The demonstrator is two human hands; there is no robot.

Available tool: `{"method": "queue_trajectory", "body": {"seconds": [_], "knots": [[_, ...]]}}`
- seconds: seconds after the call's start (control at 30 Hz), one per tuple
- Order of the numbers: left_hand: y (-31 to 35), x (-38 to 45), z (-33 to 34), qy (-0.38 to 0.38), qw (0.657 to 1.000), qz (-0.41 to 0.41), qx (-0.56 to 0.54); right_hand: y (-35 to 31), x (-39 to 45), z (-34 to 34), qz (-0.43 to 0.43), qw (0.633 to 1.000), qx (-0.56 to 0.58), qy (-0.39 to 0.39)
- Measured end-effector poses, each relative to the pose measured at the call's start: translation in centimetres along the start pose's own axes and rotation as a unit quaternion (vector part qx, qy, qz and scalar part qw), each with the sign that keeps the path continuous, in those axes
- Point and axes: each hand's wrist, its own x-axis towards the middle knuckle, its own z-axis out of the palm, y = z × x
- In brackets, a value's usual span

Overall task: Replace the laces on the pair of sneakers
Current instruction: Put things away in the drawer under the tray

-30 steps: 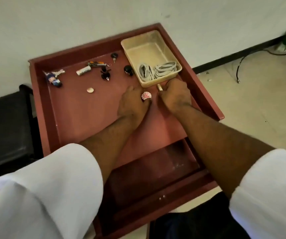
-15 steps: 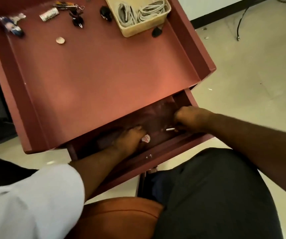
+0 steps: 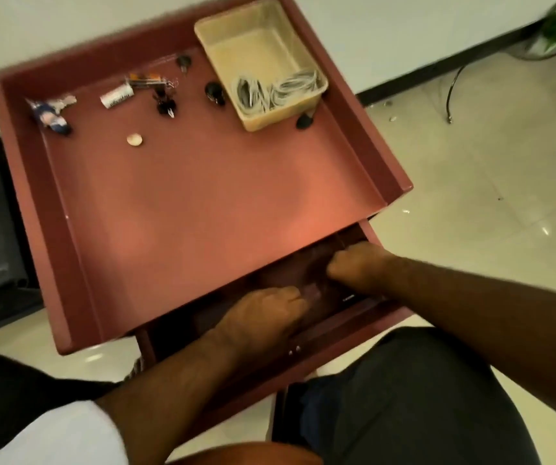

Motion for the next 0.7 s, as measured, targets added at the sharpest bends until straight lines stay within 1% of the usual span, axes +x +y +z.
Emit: {"method": "queue_trajectory", "body": {"seconds": [0.03, 0.07, 0.1, 0.13, 0.17, 0.2, 0.23, 0.27, 0.3, 0.33, 0.37, 0.4, 0.47, 0.5, 0.57, 0.63, 0.7], "knots": [[-0.3, 0.3, -1.1, 0.053, 0.998, 0.043, 0.006, -0.1, -0.8, -0.7, 0.001, 0.999, 0.032, 0.04], [-0.8, 1.0, -2.6, 0.094, 0.994, 0.053, 0.01, -0.2, -1.8, -1.5, -0.005, 0.995, 0.048, 0.09], [-1.4, 1.8, -4.1, 0.133, 0.99, 0.037, 0.013, -0.2, -2.3, -1.8, -0.015, 0.985, 0.077, 0.154], [-1.8, 2.7, -6.3, 0.176, 0.984, 0.0, 0.01, -0.4, -2.9, -2.4, -0.019, 0.966, 0.128, 0.222], [-2.8, 3.5, -8.0, 0.215, 0.975, -0.055, -0.004, -0.7, -3.3, -3.1, -0.018, 0.937, 0.205, 0.284], [-3.8, 4.4, -9.7, 0.235, 0.964, -0.119, -0.027, -0.8, -3.4, -4.0, -0.004, 0.894, 0.294, 0.339], [-5.0, 5.1, -11.4, 0.249, 0.951, -0.177, -0.047, -1.1, -3.4, -5.0, 0.024, 0.84, 0.379, 0.387], [-6.2, 5.7, -12.5, 0.261, 0.936, -0.227, -0.062, -1.1, -3.0, -6.0, 0.061, 0.788, 0.448, 0.418], [-7.5, 6.4, -13.5, 0.271, 0.922, -0.267, -0.073, -0.8, -2.3, -7.2, 0.092, 0.74, 0.497, 0.444], [-8.4, 7.1, -14.2, 0.275, 0.91, -0.298, -0.083, -0.4, -1.4, -8.2, 0.117, 0.701, 0.53, 0.463], [-9.3, 7.9, -14.6, 0.275, 0.899, -0.327, -0.094, 0.1, -0.5, -9.0, 0.139, 0.673, 0.547, 0.479], [-10.2, 8.6, -15.0, 0.272, 0.891, -0.349, -0.103, 0.6, 0.5, -10.0, 0.16, 0.653, 0.555, 0.49], [-11.8, 9.9, -15.5, 0.268, 0.875, -0.386, -0.114, 1.5, 2.4, -11.3, 0.194, 0.626, 0.574, 0.491], [-12.6, 10.5, -15.7, 0.268, 0.871, -0.395, -0.112, 1.7, 3.2, -11.9, 0.204, 0.622, 0.58, 0.486], [-13.8, 11.7, -16.0, 0.248, 0.875, -0.4, -0.113, 2.2, 4.7, -12.8, 0.204, 0.631, 0.571, 0.483], [-14.4, 12.8, -16.2, 0.197, 0.88, -0.405, -0.15, 2.7, 5.8, -13.5, 0.225, 0.647, 0.547, 0.482], [-14.7, 13.7, -16.4, 0.153, 0.876, -0.419, -0.183, 3.2, 6.5, -13.8, 0.258, 0.656, 0.52, 0.483]]}}
